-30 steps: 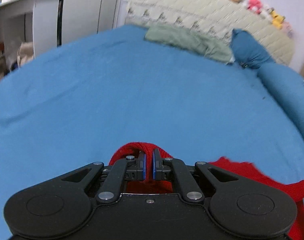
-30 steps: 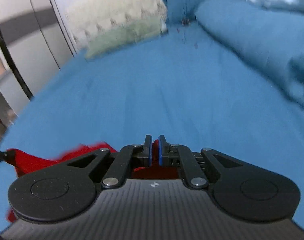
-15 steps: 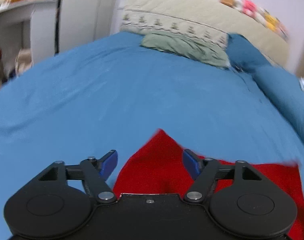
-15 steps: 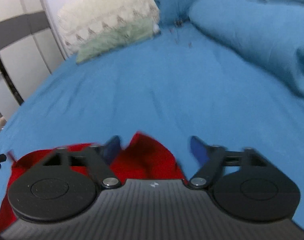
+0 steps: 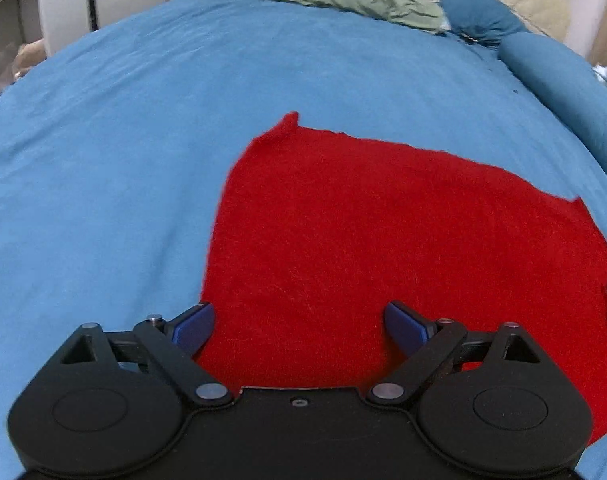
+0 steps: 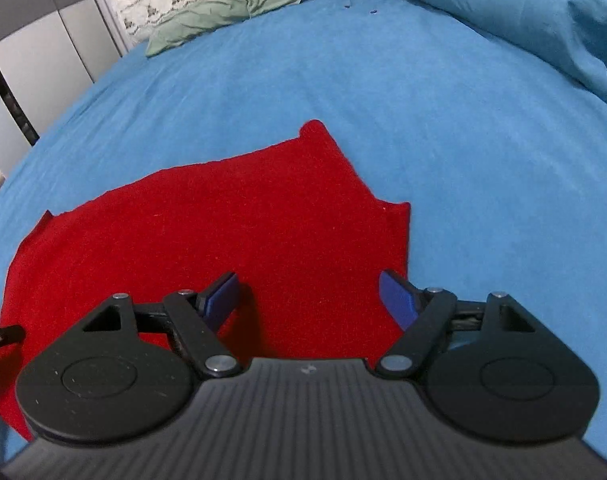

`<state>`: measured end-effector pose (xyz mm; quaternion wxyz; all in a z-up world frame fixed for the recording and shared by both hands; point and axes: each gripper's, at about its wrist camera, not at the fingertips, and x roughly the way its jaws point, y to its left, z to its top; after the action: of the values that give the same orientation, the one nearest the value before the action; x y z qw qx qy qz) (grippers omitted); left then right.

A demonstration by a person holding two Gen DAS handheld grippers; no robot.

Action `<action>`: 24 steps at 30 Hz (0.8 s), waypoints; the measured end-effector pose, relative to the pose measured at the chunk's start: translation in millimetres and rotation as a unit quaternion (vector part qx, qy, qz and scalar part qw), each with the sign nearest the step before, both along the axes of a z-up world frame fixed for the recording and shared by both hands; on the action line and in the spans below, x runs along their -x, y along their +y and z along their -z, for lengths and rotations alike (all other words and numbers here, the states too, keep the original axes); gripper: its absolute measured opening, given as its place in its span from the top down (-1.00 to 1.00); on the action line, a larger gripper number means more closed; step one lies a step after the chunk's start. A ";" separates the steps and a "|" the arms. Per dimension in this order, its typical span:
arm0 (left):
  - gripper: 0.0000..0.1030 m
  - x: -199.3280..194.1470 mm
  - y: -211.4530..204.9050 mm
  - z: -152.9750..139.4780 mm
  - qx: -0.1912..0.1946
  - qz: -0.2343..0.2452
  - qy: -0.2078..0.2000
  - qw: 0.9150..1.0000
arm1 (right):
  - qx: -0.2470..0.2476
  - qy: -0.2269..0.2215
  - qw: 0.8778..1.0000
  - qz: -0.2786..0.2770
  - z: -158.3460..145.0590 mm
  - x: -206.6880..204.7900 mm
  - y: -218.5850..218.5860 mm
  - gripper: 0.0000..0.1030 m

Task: Fold small clothes
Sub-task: 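Lay the hem down over the collar and open both tools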

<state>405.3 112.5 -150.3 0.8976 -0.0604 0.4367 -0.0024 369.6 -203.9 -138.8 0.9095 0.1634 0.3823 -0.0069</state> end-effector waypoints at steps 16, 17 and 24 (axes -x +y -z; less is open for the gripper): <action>-1.00 75.7 -92.9 -42.1 -0.016 0.094 -0.042 0.995 | 0.024 -0.019 0.999 -0.014 -58.8 109.4 -40.6 -0.92; -1.00 75.7 -99.6 -35.7 -0.016 0.098 -0.035 0.994 | 0.029 -0.013 0.999 -0.012 -51.9 110.8 -36.5 -0.88; -1.00 61.4 -118.4 -15.6 -0.033 0.111 -0.011 0.993 | 0.045 -0.014 0.999 -0.016 -3.8 105.9 -16.5 -0.59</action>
<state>343.9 -5.9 -134.8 0.8982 0.0181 0.4304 -0.0882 263.7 -220.4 -135.0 0.9214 0.1161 0.3709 -0.0077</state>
